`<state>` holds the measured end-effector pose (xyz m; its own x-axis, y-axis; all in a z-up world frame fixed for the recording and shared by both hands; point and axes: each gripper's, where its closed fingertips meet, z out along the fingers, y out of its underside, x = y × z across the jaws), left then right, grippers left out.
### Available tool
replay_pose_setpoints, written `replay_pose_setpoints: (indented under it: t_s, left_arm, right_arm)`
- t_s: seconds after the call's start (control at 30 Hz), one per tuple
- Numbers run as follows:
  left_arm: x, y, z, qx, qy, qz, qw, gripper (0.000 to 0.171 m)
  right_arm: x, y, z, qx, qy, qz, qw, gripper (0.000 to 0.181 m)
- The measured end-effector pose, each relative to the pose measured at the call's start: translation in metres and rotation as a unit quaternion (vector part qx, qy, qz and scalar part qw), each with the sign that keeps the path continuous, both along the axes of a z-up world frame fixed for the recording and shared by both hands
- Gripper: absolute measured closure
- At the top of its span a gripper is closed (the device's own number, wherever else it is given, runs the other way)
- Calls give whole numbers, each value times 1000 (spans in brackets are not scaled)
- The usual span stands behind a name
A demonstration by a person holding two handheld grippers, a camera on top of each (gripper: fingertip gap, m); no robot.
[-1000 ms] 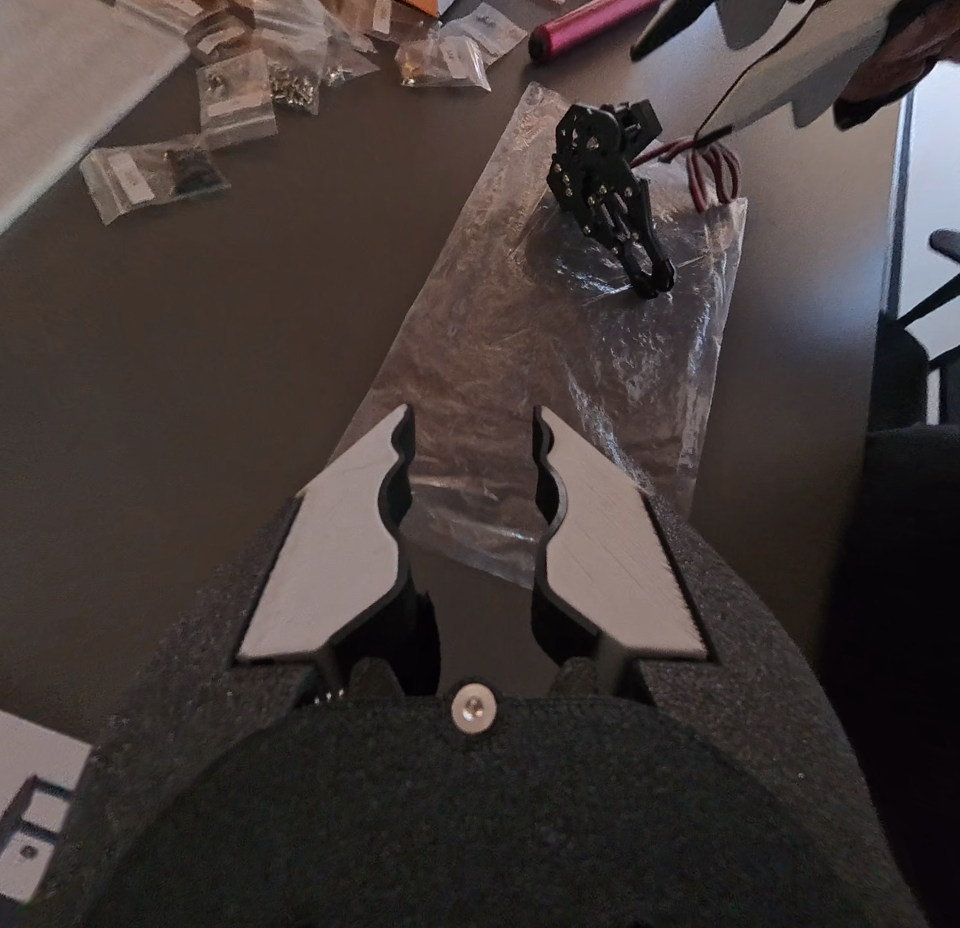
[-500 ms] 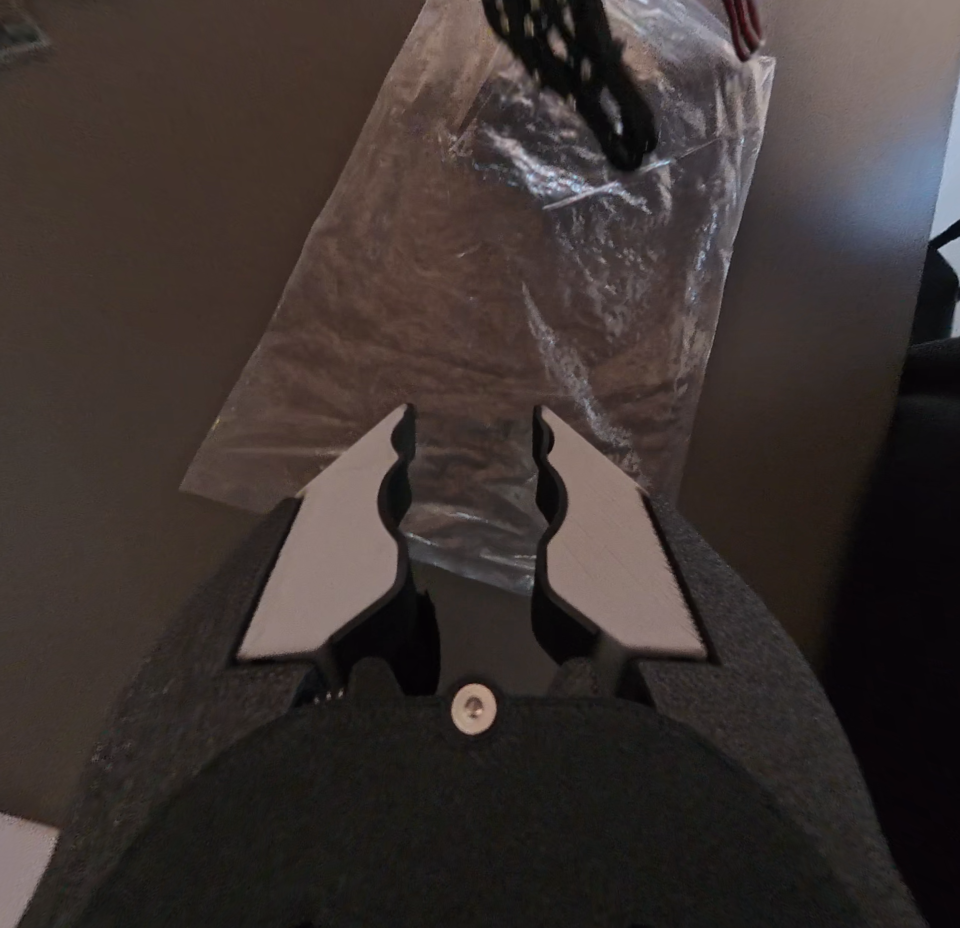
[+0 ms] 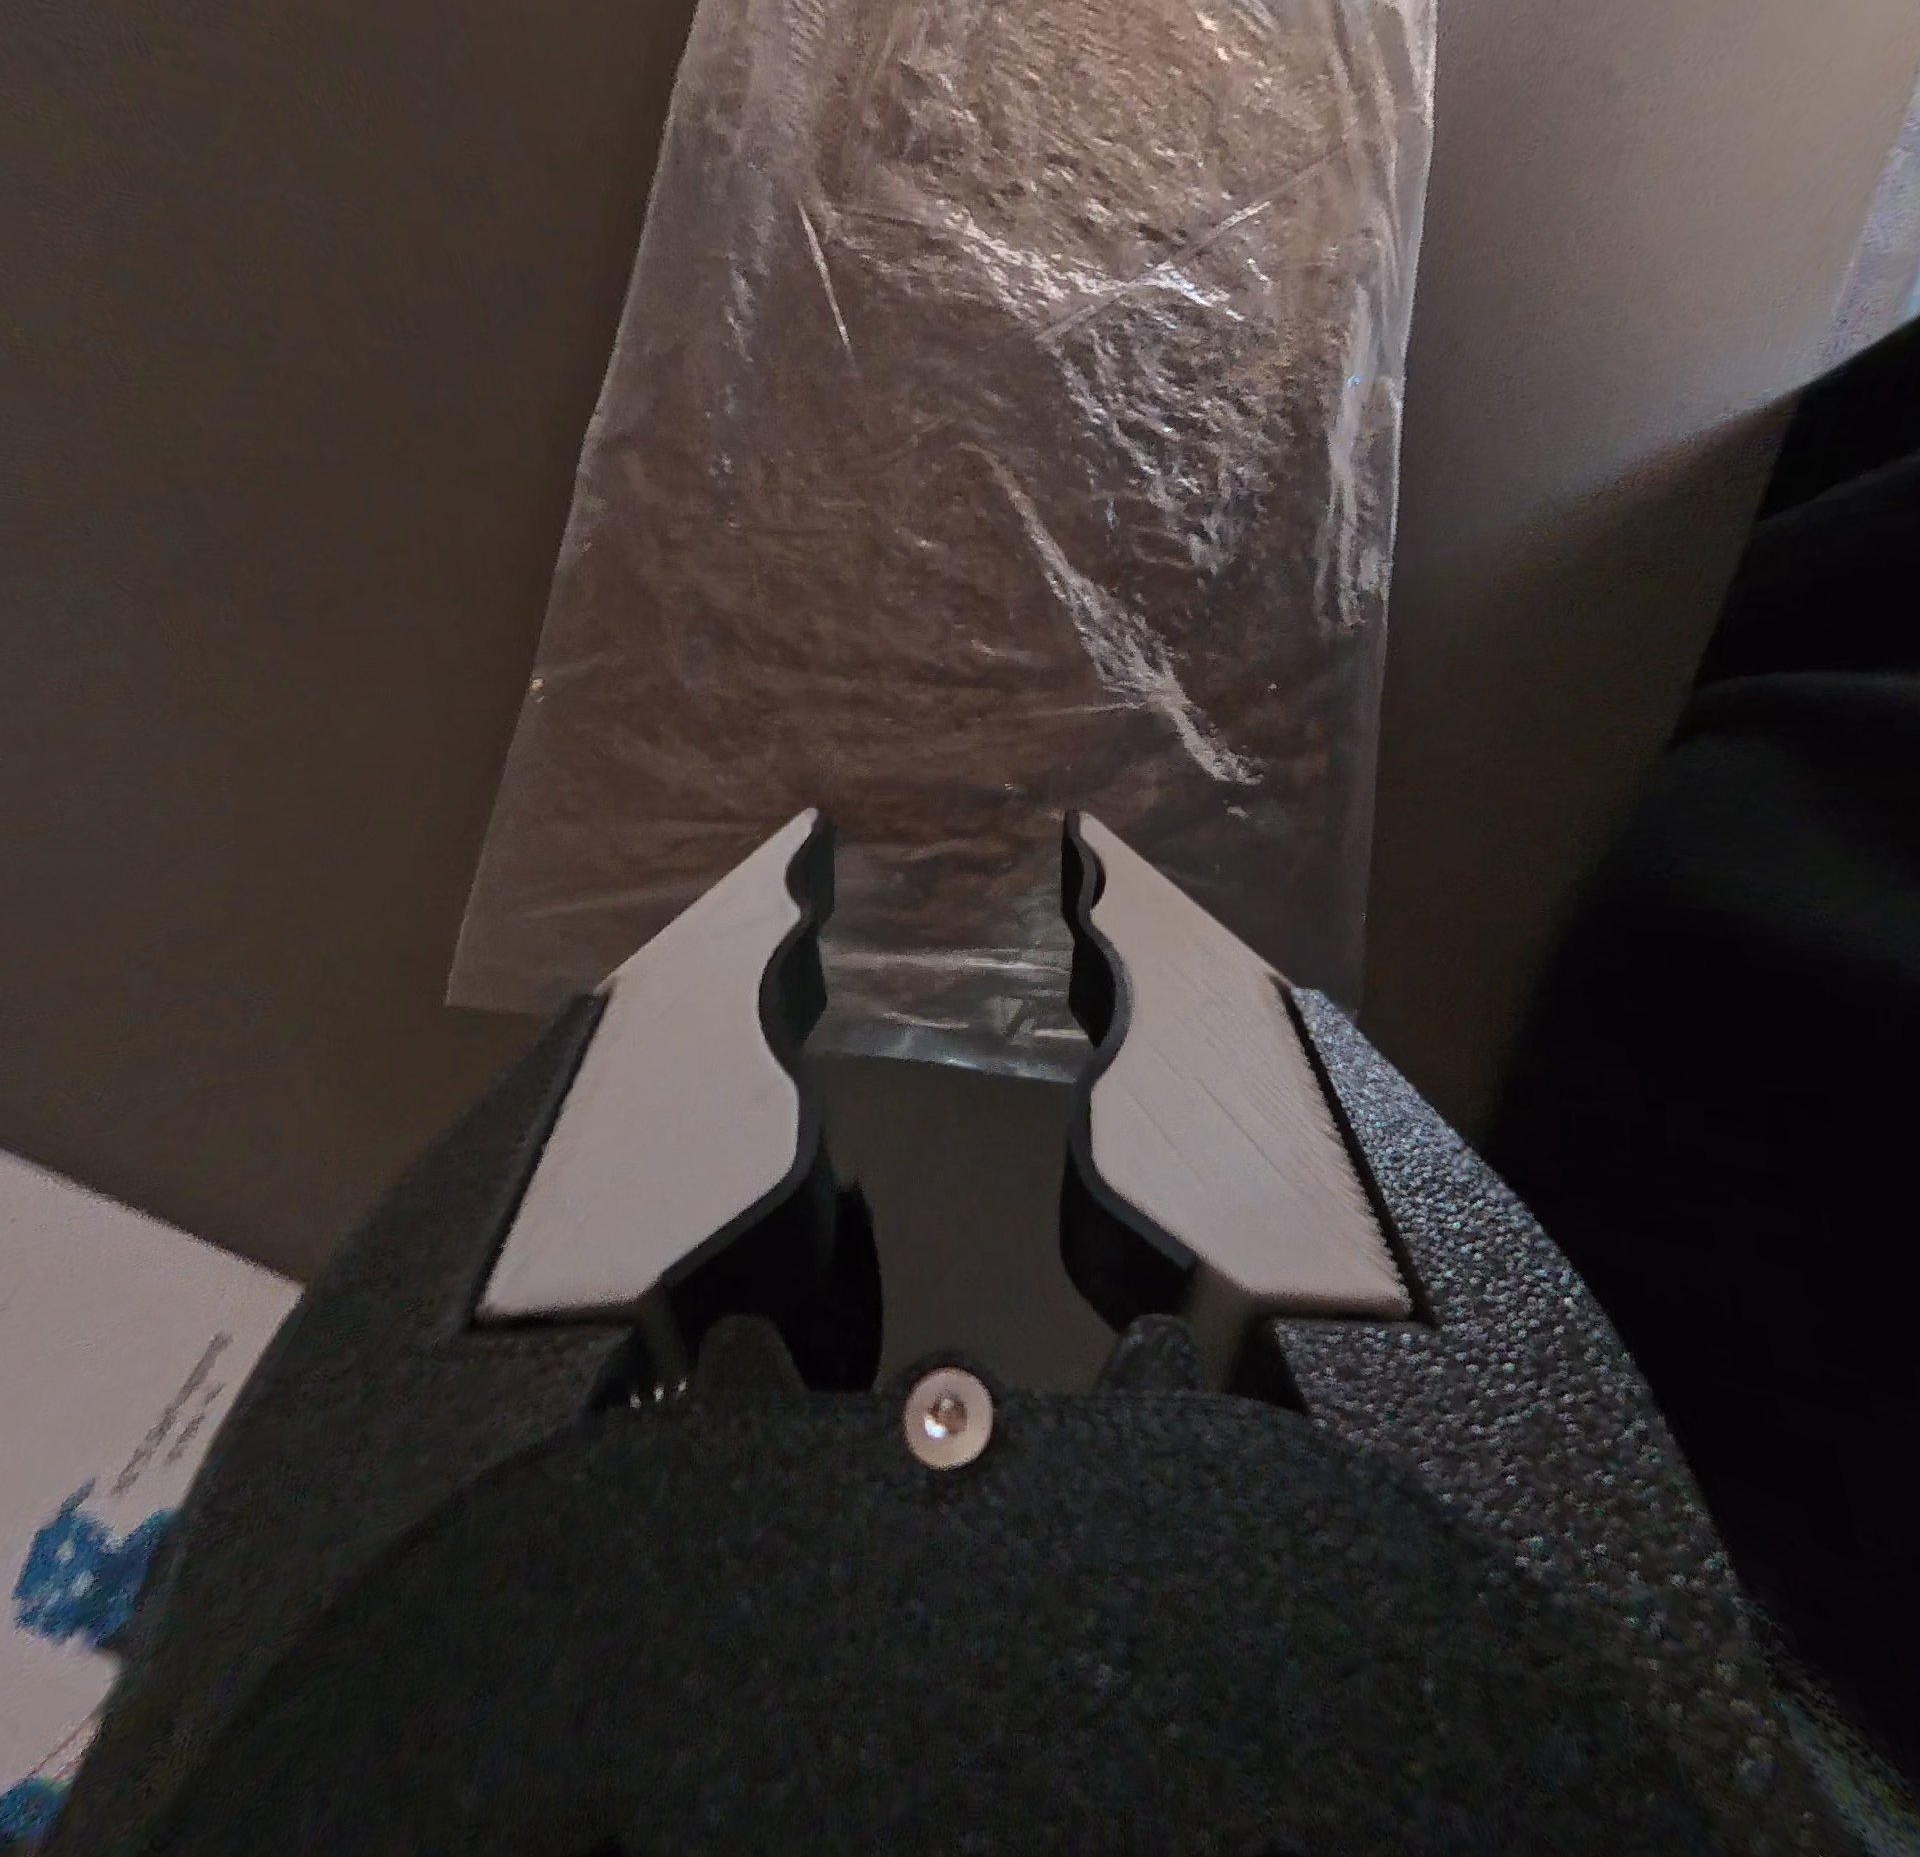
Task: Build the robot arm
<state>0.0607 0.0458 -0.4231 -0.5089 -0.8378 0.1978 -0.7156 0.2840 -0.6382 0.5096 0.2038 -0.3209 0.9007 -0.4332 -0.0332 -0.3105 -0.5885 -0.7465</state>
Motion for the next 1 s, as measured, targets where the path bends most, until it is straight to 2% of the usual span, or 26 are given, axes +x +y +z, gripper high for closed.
replay_pose_setpoints:
  t_s: [0.1, 0.17, 0.27, 0.3, 0.33, 0.37, 0.47, 0.53, 0.6, 0.67, 0.7, 0.77, 0.8, 0.9, 0.93, 0.97, 1.0]
  left_arm:
    - [3, 15, 8, 29, -24, 37, 999, 125]
    - [7, 27, 14, 40, -40, 66, 996, 115]
    - [13, 38, 18, 35, -56, 93, 993, 101]
    - [16, 39, 19, 30, -61, 94, 993, 99]
    - [18, 39, 19, 26, -63, 91, 993, 98]
    - [20, 38, 19, 24, -64, 83, 994, 97]
    - [20, 36, 16, 32, -62, 54, 996, 97]
    - [18, 34, 6, 37, -51, 38, 997, 98]
    - [16, 31, -4, 52, -42, 18, 998, 99]
    - [16, 30, -8, 74, -52, 1, 996, 103]
    - [16, 27, -8, 76, -53, -7, 996, 108]
    - [16, 23, -8, 73, -55, -15, 996, 111]
    - [17, 20, -8, 71, -59, -19, 996, 112]
    - [15, 9, -7, 70, -69, -45, 994, 124]
    - [15, 6, -6, 71, -74, -52, 993, 126]
    - [16, 2, -6, 71, -76, -57, 993, 128]
    - [16, -1, -6, 72, -77, -62, 993, 127]
  right_arm:
    - [-8, 13, -61, -62, 42, 7, 997, 160]
    - [-16, 14, -83, -85, 36, 18, 996, 159]
    - [-16, 13, -81, -72, 26, 10, 997, 158]
    - [-14, 7, -78, -77, 19, 8, 997, 149]
    - [-13, -3, -71, -83, 7, 4, 997, 130]
    - [-19, -16, -59, -77, 1, 12, 997, 124]
    - [-62, -81, 1, 6, -41, 17, 999, 127]
    - [-112, -141, 13, 39, -30, 24, 998, 134]
    - [-170, -203, -18, 22, 39, 32, 998, 128]
    - [-216, -268, -70, -41, 76, 15, 996, 122]
    - [-235, -292, -89, -55, 82, 2, 995, 120]
    - [-261, -312, -106, -32, 92, -28, 995, 116]
    - [-269, -313, -103, -12, 84, -40, 996, 124]
    - [-279, -318, -108, -43, 46, -67, 996, 135]
    - [-279, -322, -108, -60, 23, -74, 995, 152]
    - [-285, -323, -107, -70, 21, -67, 995, 179]
    - [-288, -328, -104, -78, 15, -77, 994, 181]
